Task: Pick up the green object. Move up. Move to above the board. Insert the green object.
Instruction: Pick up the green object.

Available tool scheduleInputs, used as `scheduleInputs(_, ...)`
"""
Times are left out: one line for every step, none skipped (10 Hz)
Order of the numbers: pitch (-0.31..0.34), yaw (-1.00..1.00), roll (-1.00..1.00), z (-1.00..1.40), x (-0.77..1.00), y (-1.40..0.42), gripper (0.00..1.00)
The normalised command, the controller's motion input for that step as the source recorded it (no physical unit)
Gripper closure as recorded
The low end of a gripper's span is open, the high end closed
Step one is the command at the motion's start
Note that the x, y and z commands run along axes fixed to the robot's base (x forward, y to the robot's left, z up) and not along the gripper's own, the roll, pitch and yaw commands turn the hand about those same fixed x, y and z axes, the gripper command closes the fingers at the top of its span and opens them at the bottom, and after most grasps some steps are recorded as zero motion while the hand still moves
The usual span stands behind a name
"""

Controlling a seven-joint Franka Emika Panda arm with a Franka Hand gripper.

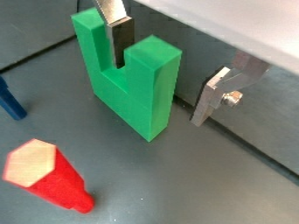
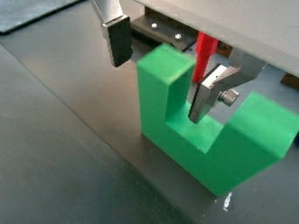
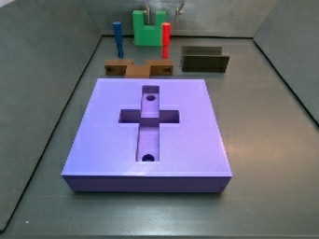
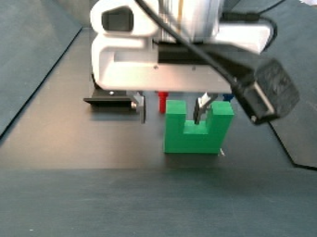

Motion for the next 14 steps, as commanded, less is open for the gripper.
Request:
scheduleInputs(-0.131, 0.0, -0.19, -0.23, 0.0, 0.09, 0.0)
scheduleInputs(-0.043, -0.01, -0.12, -0.03, 0.0, 0.02, 0.0)
scheduleInputs(-0.029, -0.01, -0.05, -0.02, 0.0, 0.0, 0.0)
scheduleInputs(-0.024, 0.0, -0.04, -0.03, 0.0, 0.0, 0.0)
scheduleInputs(-0.024, 0.0, -0.03, -0.03, 0.0, 0.0, 0.0)
scheduleInputs(-0.027, 0.0, -0.02, -0.03, 0.06, -0.04, 0.0)
scheduleInputs(-0.05, 0.0, -0.03, -0.07, 0.02, -0.02, 0.0)
scheduleInputs(-0.046, 0.0, -0.04, -0.08, 0.05, -0.03, 0.0)
scheduleInputs(-0.047, 0.0, -0.04, -0.07, 0.01, 0.0, 0.0)
scheduleInputs(0.0, 0.0, 0.0, 0.0, 0.0, 0.0, 0.0)
scheduleInputs(0.0, 0.0, 0.0, 0.0, 0.0, 0.0, 1.0)
scheduleInputs(0.0, 0.0, 0.0, 0.0, 0.0, 0.0, 1.0)
scheduleInputs(0.0, 0.0, 0.0, 0.0, 0.0, 0.0, 1.0)
scheduleInputs(0.0, 0.0, 0.0, 0.0, 0.0, 0.0, 1.0)
